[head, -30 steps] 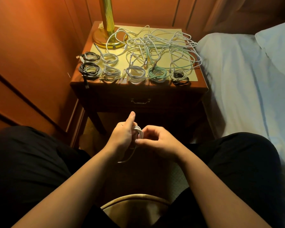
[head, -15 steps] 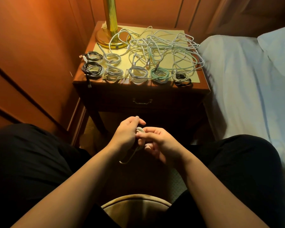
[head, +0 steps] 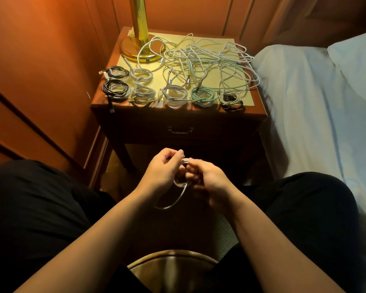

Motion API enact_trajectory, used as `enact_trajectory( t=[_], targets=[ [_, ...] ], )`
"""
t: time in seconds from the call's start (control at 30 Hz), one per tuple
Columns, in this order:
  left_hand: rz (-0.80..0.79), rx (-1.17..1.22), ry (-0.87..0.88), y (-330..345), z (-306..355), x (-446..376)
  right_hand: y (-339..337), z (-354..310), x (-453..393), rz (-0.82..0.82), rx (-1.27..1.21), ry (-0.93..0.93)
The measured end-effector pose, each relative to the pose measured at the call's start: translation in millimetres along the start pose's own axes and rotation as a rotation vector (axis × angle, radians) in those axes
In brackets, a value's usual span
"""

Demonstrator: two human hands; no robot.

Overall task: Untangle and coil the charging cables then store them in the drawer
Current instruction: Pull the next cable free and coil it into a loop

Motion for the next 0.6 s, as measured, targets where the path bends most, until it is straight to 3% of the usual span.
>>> enact_trajectory(
  t=[0.13, 0.3, 0.4, 0.5, 0.6],
  targets=[
    [0.054, -0.412, 0.182, -12.4, 6.1, 7.7, -22.7, -3.7, -11.5, 0.136, -0.256, 0.011],
    [-0.155, -0.656, 0.404, -14.5, 11.6, 8.2, -31.9, -7.1, -10.1, 0.167, -0.455, 0.029],
    [-0.093, -0.795, 0.488, -15.6, 10.5, 6.5, -31.4, -3.6, -9.9, 0.152, -0.499, 0.065],
    [0.018, -0.772, 0.465, -18.3, 9.9, 6.1, -27.8, -1.6, -10.1, 0.097, -0.521, 0.098],
    [0.017, -0.589, 0.309, -19.4, 4.6, 5.0, -23.8, 0.8, -10.3, 0.072, -0.477, 0.108]
  ],
)
Point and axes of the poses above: each hand's wrist, its own x-axis away from the middle knuckle, its own y-axis out of the palm, z = x × y, the point moved 3 cm from there along -x, towards the middle knuckle, and after that the axes turned 2 degrees about z, right-handed, at the moved point
